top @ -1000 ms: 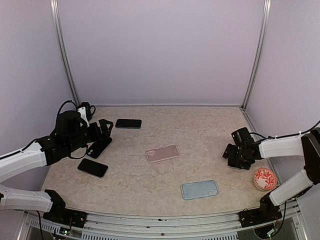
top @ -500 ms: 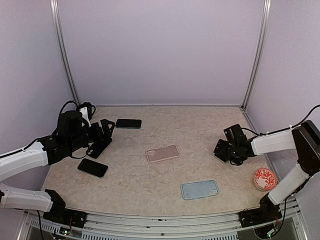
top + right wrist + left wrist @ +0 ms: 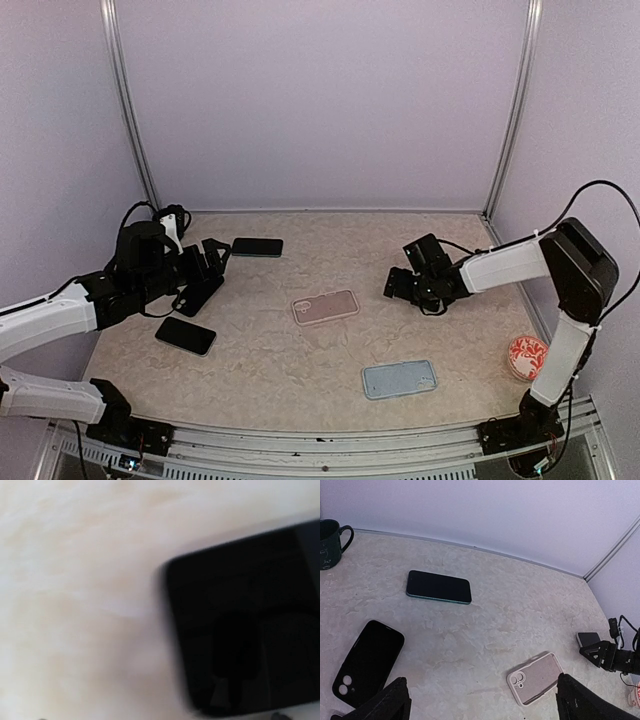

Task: Put the phone into the phone case
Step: Move the phone to the center of the board.

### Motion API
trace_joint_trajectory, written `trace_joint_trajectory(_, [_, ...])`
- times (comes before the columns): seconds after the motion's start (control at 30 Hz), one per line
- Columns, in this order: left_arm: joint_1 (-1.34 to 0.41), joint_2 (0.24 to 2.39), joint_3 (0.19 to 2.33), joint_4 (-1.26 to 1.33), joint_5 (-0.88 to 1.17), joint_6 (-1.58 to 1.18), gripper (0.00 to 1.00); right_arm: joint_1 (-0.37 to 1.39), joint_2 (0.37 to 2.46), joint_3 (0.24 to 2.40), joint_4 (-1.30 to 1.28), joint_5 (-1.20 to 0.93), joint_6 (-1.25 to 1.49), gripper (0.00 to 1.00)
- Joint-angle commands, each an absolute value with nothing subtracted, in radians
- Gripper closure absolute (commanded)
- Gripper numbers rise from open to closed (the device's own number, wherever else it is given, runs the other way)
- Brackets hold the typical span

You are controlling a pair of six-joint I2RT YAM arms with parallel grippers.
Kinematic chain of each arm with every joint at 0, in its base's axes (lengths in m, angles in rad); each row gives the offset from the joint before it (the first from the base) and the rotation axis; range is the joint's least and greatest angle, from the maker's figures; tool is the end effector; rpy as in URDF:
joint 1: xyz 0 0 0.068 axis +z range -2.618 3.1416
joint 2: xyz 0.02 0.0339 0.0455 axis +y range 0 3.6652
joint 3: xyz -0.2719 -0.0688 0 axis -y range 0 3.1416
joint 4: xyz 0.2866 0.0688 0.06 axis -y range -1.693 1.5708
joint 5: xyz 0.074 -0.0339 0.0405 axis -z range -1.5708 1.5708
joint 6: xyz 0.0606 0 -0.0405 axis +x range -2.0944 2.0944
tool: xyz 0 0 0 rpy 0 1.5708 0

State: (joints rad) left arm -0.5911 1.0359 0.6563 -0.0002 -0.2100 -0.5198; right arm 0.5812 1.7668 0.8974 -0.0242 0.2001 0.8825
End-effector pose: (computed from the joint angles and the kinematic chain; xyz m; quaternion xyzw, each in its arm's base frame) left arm 0.2508 -0.1531 0.2475 -0.0294 0.8249 -0.2204 0.5197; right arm 0.3303 0.2026 0.0960 0.1737 0.9229 0.1508 0.3088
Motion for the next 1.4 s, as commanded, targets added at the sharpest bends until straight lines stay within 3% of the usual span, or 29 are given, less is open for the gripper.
trace_joint_trajectory(0.0, [-0.600,1.017,0.671,0.003,-0.212,-0.522,0.01,0.620,1.860,0.982,-0.123,0.099,0.808,0.04])
trace_joint_trajectory(0.3, [-0.601,0.983,0.666,-0.026,-0.222,-0.523,0.01,0.583,1.734,1.026,-0.283,0.282,0.600,0.01])
trace_joint_trajectory(0.53, [-0.609,0.997,0.660,-0.008,-0.209,-0.535,0.01,0.372,1.671,0.985,-0.248,0.186,0.551,0.00])
trace_joint_trajectory(0.83, [-0.612,0.981,0.654,-0.017,-0.219,-0.534,0.01,0.209,1.820,1.084,-0.230,0.050,0.543,0.01])
trace_joint_trajectory(1.37, [-0.612,0.992,0.646,-0.008,-0.219,-0.531,0.01,0.183,1.848,1.038,-0.144,-0.182,0.572,0.01])
